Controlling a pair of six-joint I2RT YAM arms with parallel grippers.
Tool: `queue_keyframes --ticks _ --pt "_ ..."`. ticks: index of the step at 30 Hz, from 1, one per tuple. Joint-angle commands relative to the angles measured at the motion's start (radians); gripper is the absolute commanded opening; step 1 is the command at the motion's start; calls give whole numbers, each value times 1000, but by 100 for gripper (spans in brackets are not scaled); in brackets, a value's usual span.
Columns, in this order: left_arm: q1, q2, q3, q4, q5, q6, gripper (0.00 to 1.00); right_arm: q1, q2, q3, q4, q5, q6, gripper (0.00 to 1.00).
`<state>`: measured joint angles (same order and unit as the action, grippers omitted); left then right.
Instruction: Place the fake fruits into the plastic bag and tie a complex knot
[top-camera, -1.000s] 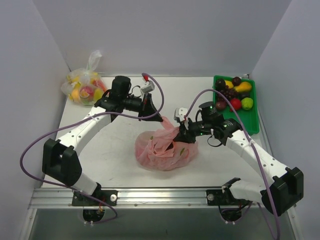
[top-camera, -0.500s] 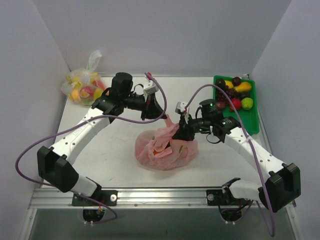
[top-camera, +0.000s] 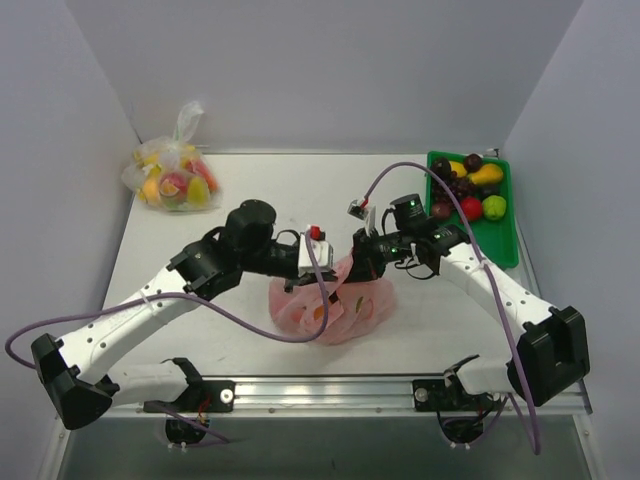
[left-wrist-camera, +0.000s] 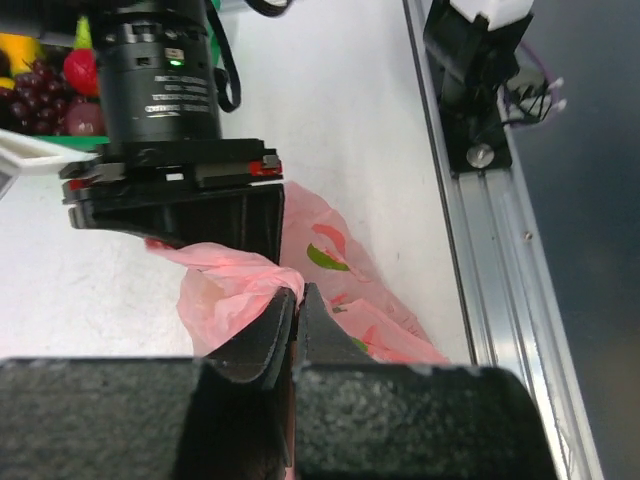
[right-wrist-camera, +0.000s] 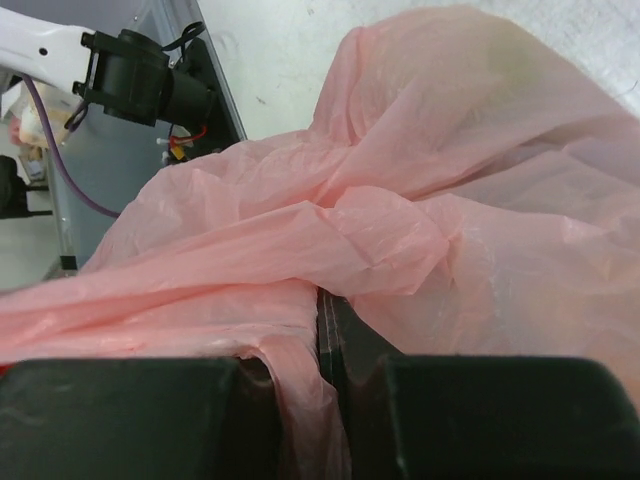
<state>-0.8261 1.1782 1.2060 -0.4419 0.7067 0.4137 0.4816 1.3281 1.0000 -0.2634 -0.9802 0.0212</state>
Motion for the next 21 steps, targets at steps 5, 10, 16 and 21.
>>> queue_keyframes --ticks 5,10,16,21 --pt "-232 27 4 -99 -254 137 0 -20 25 -6 -22 83 137 0" --pt "-309 77 -66 -138 -351 236 0 -24 20 11 -16 78 164 0" --pt "-309 182 -128 -219 -522 319 0 -43 -16 -1 -14 48 206 0" --pt "-234 233 -155 -175 -576 304 0 -54 -49 -32 4 2 243 0"
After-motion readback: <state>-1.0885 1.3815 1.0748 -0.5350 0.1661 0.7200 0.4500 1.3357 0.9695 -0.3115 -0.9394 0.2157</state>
